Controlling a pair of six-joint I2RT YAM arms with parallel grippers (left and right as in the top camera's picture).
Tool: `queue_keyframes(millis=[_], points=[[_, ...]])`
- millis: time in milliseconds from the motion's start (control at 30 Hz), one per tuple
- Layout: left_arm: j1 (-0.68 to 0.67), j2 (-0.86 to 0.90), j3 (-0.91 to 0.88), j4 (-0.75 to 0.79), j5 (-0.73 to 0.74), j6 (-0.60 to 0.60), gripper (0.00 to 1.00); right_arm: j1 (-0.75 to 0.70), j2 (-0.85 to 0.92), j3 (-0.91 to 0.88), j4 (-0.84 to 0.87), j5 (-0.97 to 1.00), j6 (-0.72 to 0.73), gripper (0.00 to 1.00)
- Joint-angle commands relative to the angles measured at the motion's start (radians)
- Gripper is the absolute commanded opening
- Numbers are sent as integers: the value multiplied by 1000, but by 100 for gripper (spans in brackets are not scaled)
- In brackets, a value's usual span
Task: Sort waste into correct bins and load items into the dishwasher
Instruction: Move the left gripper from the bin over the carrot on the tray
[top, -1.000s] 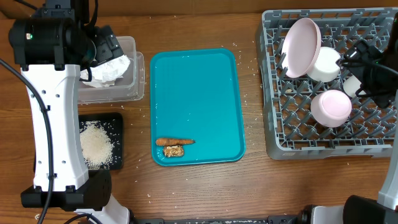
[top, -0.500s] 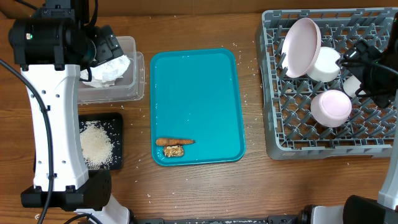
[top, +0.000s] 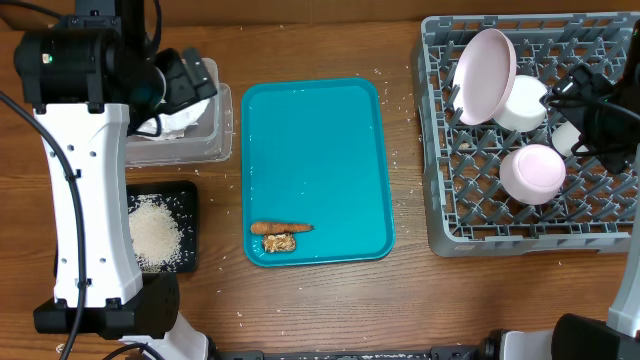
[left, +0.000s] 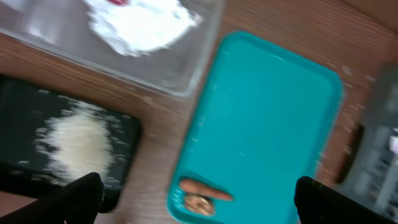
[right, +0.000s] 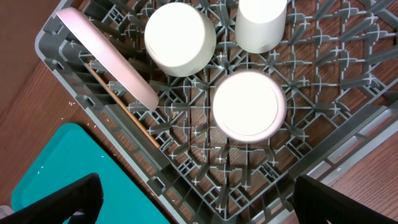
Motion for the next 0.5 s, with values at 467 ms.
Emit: queue_keyframes(millis=[467], points=[[-123,7,-71,-36,328,199,100,0,-5,10,3,10,1,100]])
